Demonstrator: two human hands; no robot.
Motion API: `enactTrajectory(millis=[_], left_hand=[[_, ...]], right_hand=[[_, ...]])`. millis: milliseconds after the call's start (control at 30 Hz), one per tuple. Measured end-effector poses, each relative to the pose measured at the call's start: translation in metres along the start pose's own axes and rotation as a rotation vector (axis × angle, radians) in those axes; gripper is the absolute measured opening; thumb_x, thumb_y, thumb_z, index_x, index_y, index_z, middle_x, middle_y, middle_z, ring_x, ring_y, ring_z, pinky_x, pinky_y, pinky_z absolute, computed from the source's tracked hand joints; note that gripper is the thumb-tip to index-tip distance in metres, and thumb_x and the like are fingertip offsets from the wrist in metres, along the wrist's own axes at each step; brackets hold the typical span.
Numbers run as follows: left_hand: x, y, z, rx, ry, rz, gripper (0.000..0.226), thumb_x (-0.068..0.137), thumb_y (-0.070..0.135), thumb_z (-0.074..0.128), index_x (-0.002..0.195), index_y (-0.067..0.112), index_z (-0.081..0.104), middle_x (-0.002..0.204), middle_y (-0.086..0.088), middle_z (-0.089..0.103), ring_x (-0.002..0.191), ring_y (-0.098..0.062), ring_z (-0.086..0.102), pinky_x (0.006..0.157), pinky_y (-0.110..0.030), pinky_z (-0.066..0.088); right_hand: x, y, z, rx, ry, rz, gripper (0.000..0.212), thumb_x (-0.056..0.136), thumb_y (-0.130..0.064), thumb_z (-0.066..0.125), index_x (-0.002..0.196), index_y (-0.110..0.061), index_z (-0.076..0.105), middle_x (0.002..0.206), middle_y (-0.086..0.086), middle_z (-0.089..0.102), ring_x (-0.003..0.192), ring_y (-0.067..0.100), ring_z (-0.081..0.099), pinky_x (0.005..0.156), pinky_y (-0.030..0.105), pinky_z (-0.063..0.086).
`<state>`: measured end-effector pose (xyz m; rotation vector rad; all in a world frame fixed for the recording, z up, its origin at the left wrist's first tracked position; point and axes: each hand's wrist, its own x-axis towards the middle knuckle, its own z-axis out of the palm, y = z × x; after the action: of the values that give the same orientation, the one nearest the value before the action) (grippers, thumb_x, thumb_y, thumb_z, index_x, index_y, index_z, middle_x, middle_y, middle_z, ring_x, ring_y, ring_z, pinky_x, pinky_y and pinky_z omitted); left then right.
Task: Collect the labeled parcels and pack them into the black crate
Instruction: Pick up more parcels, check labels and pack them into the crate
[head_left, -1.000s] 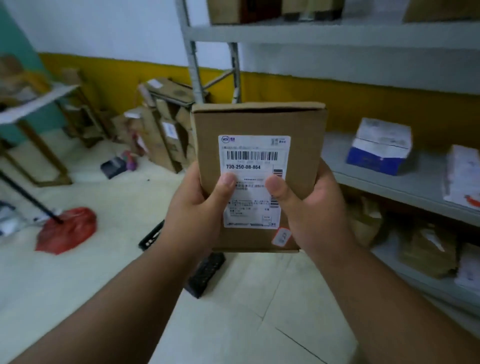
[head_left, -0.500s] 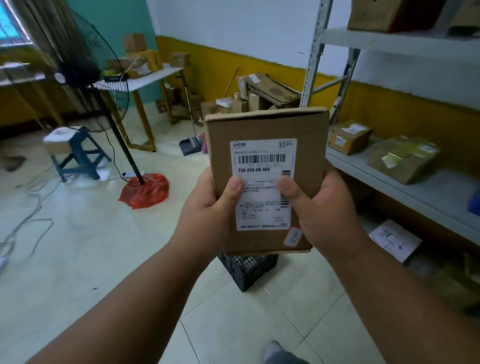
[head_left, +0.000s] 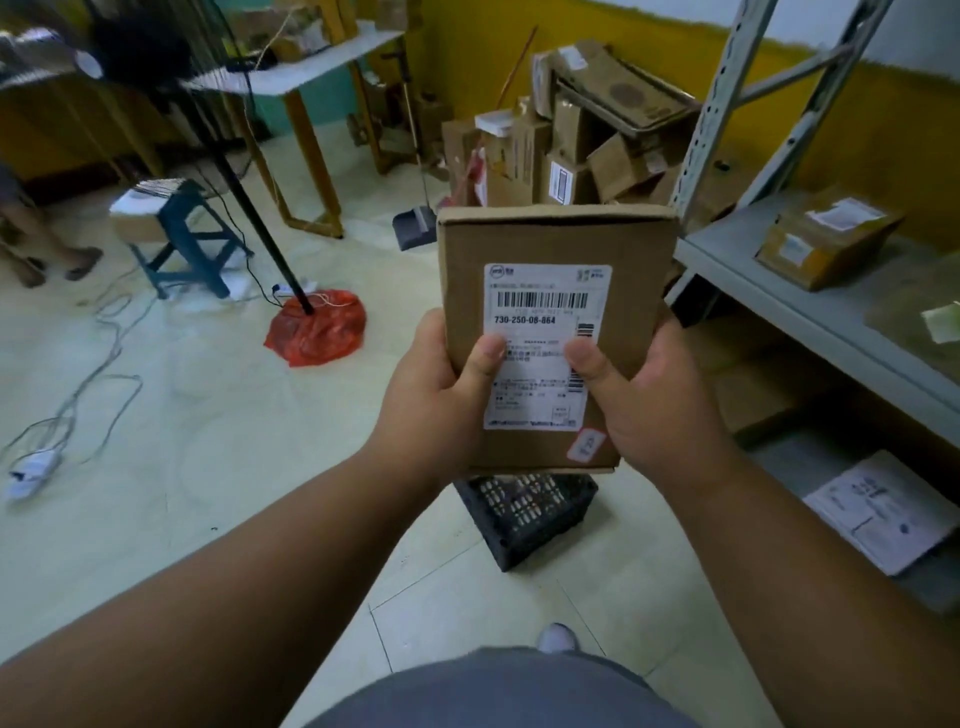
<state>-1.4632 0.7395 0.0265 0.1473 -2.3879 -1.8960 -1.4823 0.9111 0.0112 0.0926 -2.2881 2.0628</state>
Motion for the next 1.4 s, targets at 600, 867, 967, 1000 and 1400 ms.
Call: enactTrajectory(millis=[600, 867, 967, 1000, 1400], left_hand=[[0.290, -0.092, 0.062, 0.364, -0.319, 0.078, 0.031, 0.100, 0.034, 0.044, 0.128, 0.042, 0.056, 0.115, 0.009, 0.050, 0.102, 0.004, 0.050, 0.074, -0.007, 0.033], [0.430, -0.192, 0.072, 0.349, -0.688, -0.116, 0.015, 0.098, 0.023, 0.052, 0.105, 0.033, 0.060, 0.097, 0.019, 0.068, 0.082, 0.010, 0.063, 0.065, -0.014, 0.048], [0.452, -0.256, 0.103, 0.432, -0.795, -0.170, 0.020, 0.098, 0.020, 0.050, 0.110, 0.031, 0.062, 0.099, 0.017, 0.068, 0.085, 0.005, 0.065, 0.066, -0.016, 0.047], [0.455, -0.283, 0.114, 0.467, -0.828, -0.208, 0.023, 0.097, 0.020, 0.050, 0.114, 0.031, 0.061, 0.099, 0.016, 0.068, 0.087, -0.001, 0.065, 0.066, -0.018, 0.047], [0.416, -0.649, 0.163, 0.715, -1.175, -0.517, 0.032, 0.099, 0.032, 0.046, 0.130, 0.030, 0.053, 0.111, -0.001, 0.066, 0.085, -0.020, 0.064, 0.064, -0.030, 0.055]], right_hand=[[0.192, 0.139, 0.025, -0.528, 0.525, 0.195, 0.028, 0.096, -0.039, 0.056, 0.105, -0.014, 0.063, 0.108, -0.001, 0.052, 0.085, 0.008, 0.055, 0.069, 0.014, 0.046], [0.275, 0.249, 0.097, -0.342, 0.933, 0.534, 0.033, 0.094, -0.047, 0.055, 0.116, -0.023, 0.059, 0.114, -0.002, 0.057, 0.095, 0.009, 0.062, 0.082, 0.033, 0.057], [0.281, 0.313, 0.121, -0.183, 1.002, 0.664, 0.034, 0.093, -0.041, 0.058, 0.120, -0.020, 0.052, 0.115, -0.004, 0.063, 0.099, 0.010, 0.066, 0.081, 0.035, 0.061], [0.279, 0.336, 0.128, -0.123, 1.001, 0.712, 0.031, 0.094, -0.036, 0.058, 0.120, -0.021, 0.050, 0.115, -0.005, 0.065, 0.099, 0.010, 0.068, 0.079, 0.032, 0.062], [0.202, 0.656, 0.204, 0.141, 0.807, 1.151, 0.032, 0.095, -0.038, 0.061, 0.125, -0.027, 0.056, 0.113, -0.009, 0.070, 0.100, 0.012, 0.069, 0.073, 0.020, 0.057]])
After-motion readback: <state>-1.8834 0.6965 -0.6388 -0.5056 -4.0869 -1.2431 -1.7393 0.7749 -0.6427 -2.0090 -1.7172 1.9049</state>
